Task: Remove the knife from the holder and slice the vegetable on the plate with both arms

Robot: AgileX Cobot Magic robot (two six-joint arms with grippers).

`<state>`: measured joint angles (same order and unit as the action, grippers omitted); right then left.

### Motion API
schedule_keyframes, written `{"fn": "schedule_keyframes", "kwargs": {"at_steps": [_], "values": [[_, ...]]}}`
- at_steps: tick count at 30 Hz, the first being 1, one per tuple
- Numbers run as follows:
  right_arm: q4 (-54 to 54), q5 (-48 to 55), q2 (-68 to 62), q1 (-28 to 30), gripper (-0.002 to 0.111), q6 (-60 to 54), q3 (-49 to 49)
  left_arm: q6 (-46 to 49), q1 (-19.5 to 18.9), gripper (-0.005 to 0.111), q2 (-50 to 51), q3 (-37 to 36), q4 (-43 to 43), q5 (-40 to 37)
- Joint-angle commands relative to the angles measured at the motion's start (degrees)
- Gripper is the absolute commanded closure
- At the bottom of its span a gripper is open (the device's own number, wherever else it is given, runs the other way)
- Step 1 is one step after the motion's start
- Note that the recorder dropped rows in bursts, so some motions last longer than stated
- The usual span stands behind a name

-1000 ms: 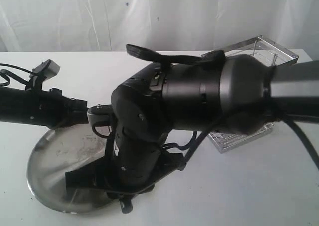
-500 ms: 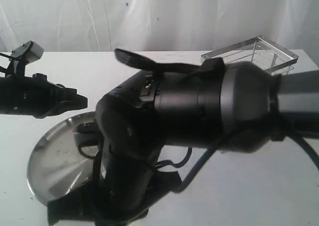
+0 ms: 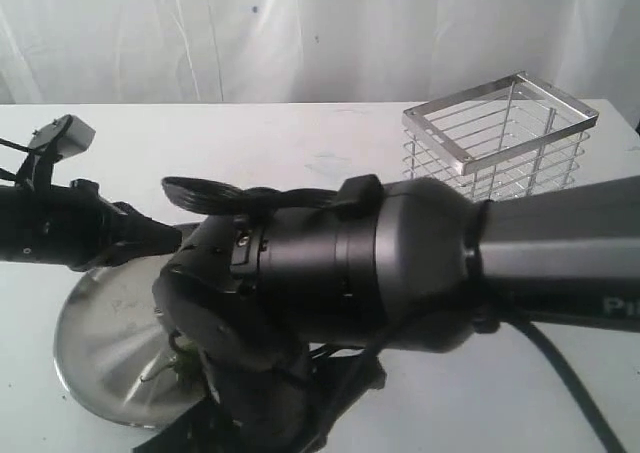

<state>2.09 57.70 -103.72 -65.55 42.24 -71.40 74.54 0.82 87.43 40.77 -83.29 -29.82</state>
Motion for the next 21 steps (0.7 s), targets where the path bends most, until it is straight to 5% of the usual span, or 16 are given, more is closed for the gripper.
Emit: {"fn": "schedule_keyframes", "kwargs": {"at_steps": [1,9,12,18,21], "values": [[5.68,4.99,2.03,3.26,0.108,-0.49,0.19,0.47,-0.13,0.107,-2.73,-0.36,7.96,-8.84],[1.93,2.04,7.88,13.8,0.108,-13.03,0.19,4.72,-0.13,0.107,-8.4,-0.5,31.76,-12.27],[-1.48,1.7,8.59,16.7,0.108,-19.84,0.19,17.82,-0.13,0.095,-7.43,-1.7,26.7,-15.07],[-2.69,-0.69,8.81,18.78,0.108,-22.85,0.19,39.33,-0.13,0.05,-3.93,-6.26,16.47,-14.81],[-2.56,-1.25,8.81,18.78,0.108,-23.15,0.19,46.84,0.41,0.045,-1.94,-8.05,8.53,-12.5]]}}
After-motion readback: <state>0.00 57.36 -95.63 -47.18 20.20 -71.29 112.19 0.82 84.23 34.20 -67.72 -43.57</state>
